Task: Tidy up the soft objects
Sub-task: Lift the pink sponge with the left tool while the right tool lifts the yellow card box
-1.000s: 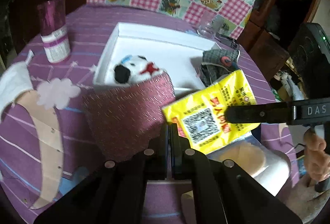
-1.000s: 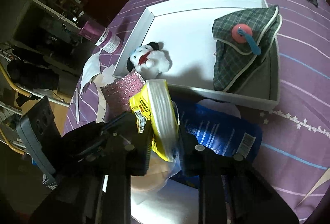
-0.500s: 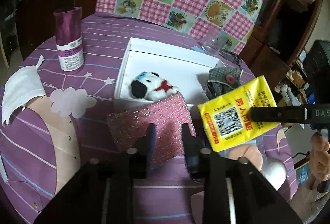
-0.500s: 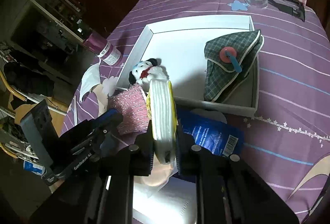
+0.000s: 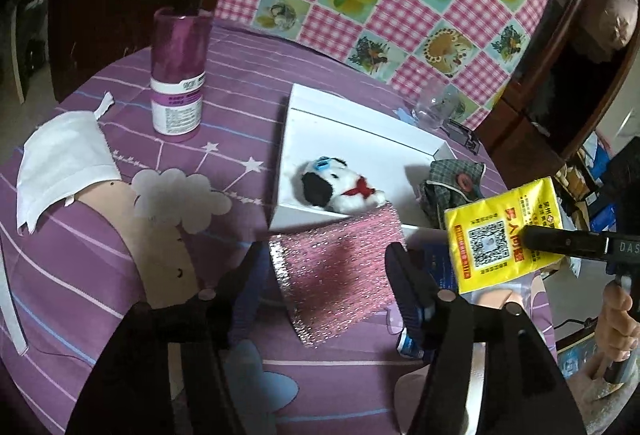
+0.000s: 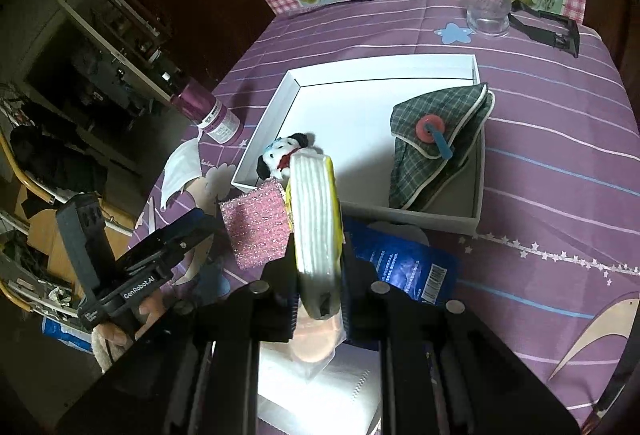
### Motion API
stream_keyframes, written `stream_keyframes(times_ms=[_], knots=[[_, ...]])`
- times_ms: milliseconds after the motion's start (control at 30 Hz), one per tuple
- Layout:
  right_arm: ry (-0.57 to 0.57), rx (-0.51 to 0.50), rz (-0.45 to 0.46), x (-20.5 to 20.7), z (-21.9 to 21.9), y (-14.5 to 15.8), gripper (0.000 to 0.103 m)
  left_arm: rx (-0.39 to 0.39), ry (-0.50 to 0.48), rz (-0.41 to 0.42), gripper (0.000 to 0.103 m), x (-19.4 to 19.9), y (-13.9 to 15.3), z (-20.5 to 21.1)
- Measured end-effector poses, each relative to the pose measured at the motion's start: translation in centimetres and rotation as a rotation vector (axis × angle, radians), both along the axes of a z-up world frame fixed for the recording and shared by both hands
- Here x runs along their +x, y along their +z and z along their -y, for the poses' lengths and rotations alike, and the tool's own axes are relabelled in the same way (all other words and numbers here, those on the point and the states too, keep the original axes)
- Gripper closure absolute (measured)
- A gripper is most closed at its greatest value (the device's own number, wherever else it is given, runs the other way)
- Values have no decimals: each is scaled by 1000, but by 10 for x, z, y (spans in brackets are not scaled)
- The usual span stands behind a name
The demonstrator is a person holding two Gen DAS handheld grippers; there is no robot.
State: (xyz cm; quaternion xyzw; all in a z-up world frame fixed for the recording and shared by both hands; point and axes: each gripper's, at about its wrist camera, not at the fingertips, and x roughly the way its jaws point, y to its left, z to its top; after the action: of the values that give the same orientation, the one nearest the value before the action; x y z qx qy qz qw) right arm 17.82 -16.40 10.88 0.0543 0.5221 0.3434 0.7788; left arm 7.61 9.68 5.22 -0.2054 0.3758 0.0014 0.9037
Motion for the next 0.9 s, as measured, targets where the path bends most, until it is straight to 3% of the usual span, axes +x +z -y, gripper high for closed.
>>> stream_keyframes(times_ms=[267,367,433,467,533,600,767,900], knots=[[-10,5,1,0,3,2,85,-14,-5,-100,28,11,-17,1],[-14,5,-1,1,4,2,85,-62,-3,-138,27,16,-28,0],[-17,7,-7,2,5,1,85,-88,-30,-179,35,20,-37,3],[-18,6,-8,3,5,1,85,-82,-37,-199,56,23,-41,6],[-20,3,-9,3,5,0,85,-55,-37,-199,64,23,-42,10],[-25,3,-12,5,6,-1,85,-68,-59,-184,79,20,-39,14],[-56,13,-7,7,13,0,85,-81,-34,-142,88,15,-31,9],[-76,33,13,7,22,6,85,-105,-27,-81,89,10,-20,4]])
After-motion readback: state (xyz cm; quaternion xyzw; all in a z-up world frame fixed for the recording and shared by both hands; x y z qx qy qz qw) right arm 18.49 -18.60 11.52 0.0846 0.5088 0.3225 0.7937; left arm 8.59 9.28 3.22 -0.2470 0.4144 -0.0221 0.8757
